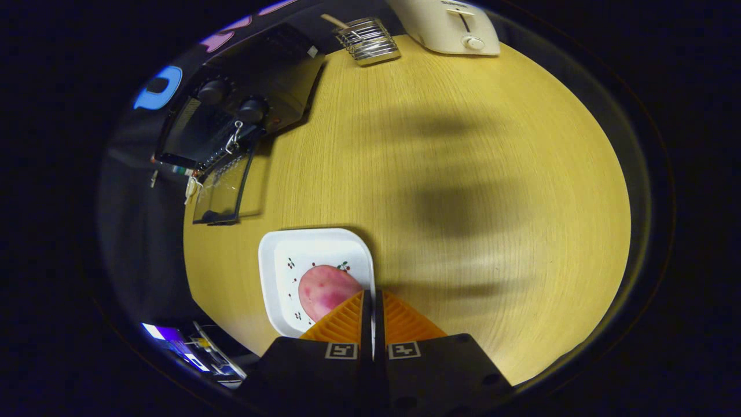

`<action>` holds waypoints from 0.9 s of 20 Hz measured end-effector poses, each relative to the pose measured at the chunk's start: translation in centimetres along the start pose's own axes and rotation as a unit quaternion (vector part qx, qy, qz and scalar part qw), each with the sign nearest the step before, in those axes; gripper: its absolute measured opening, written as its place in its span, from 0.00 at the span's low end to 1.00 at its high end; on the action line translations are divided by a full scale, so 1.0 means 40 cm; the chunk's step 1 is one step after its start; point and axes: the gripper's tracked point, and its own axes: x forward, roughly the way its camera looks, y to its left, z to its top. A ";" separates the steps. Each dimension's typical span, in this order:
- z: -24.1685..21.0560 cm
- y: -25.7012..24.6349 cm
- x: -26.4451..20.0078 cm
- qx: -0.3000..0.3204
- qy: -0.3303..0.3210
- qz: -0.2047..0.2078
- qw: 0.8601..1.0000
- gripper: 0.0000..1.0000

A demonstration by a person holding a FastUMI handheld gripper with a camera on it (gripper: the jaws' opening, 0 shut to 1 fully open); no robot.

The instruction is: Open the toaster oven, put the food inside, and close the toaster oven door.

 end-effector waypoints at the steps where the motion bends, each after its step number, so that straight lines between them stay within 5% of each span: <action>1: -0.004 0.016 -0.005 0.027 -0.005 0.023 0.999 0.05; 5: -0.010 0.063 -0.025 0.136 -0.031 0.095 0.986 0.05; 11: -0.033 0.094 -0.027 0.213 -0.060 0.125 0.967 0.05; 18: -0.045 0.265 -0.097 0.294 -0.120 0.191 0.929 0.05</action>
